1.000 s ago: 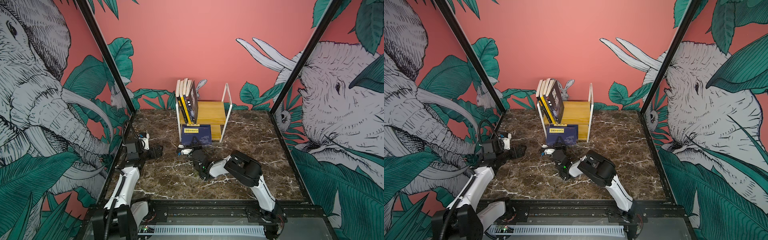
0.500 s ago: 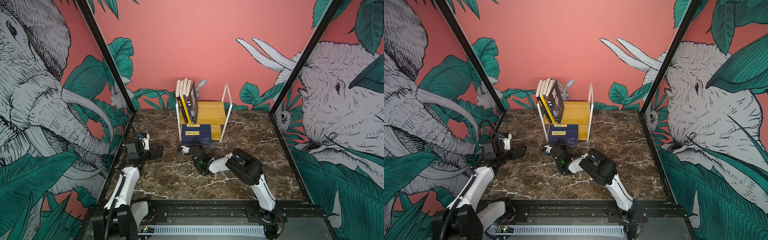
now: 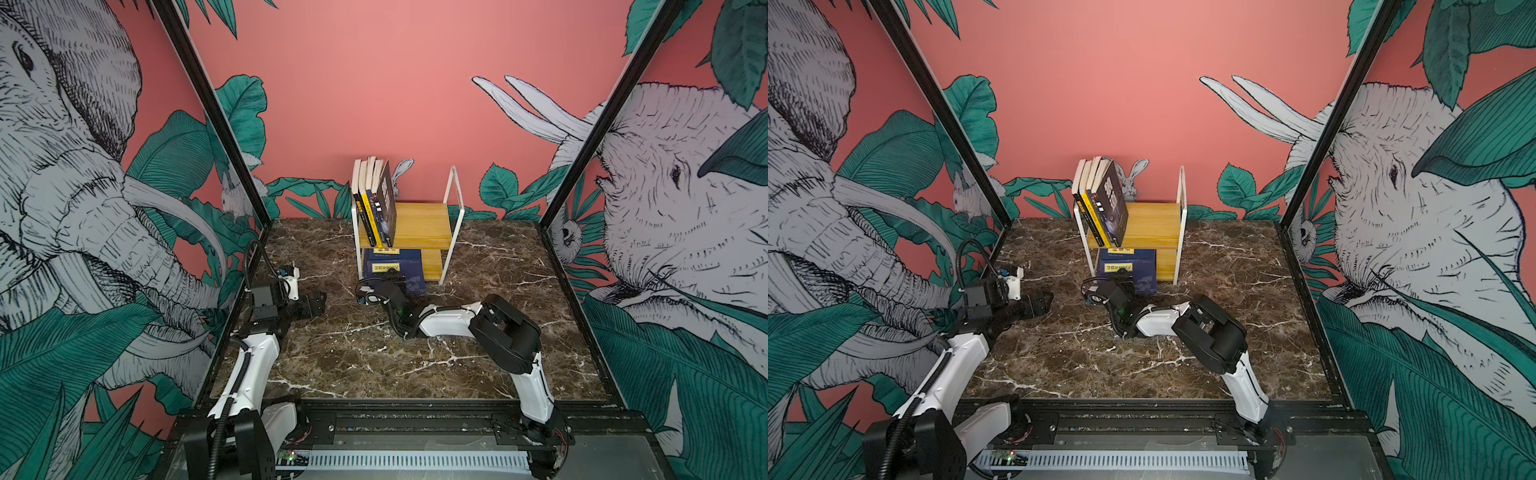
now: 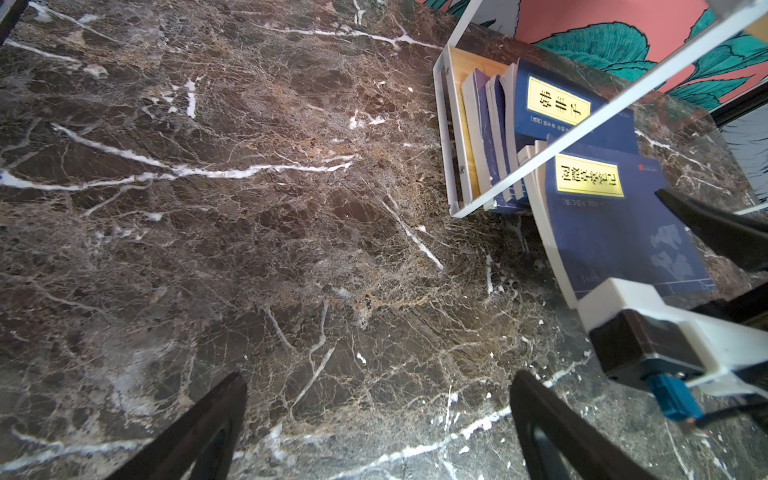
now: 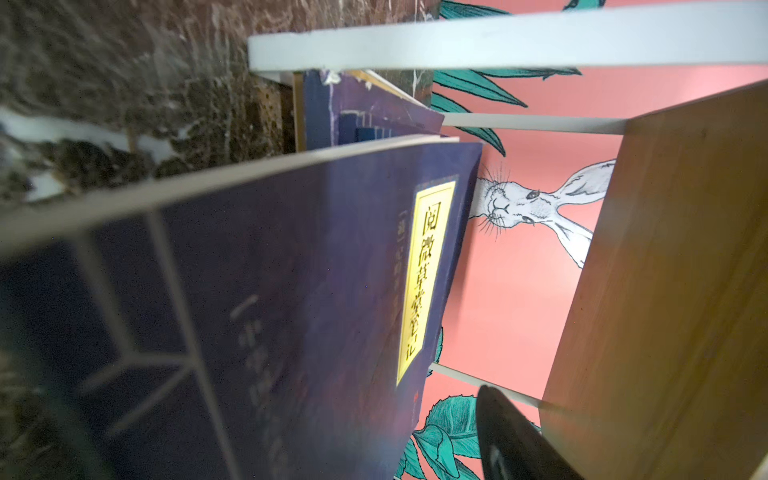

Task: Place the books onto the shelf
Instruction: 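Push the blue book against the lower-tier books with the right gripper, then open the right gripper and draw it back from the blue book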

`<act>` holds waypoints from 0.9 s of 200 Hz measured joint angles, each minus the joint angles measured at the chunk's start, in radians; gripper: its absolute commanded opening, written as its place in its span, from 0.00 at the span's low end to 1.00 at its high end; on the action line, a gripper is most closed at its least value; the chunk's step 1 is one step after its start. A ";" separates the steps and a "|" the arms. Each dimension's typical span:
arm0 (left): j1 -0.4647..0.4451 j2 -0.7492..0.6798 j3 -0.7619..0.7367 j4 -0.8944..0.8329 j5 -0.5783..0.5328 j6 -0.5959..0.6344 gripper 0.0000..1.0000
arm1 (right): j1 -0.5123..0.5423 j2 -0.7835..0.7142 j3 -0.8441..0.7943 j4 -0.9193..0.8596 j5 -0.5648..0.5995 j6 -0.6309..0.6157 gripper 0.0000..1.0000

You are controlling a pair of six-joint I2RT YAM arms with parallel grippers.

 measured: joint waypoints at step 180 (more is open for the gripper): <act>0.000 -0.001 0.000 -0.003 0.003 0.023 0.99 | -0.071 0.043 0.212 -0.321 -0.098 0.096 0.78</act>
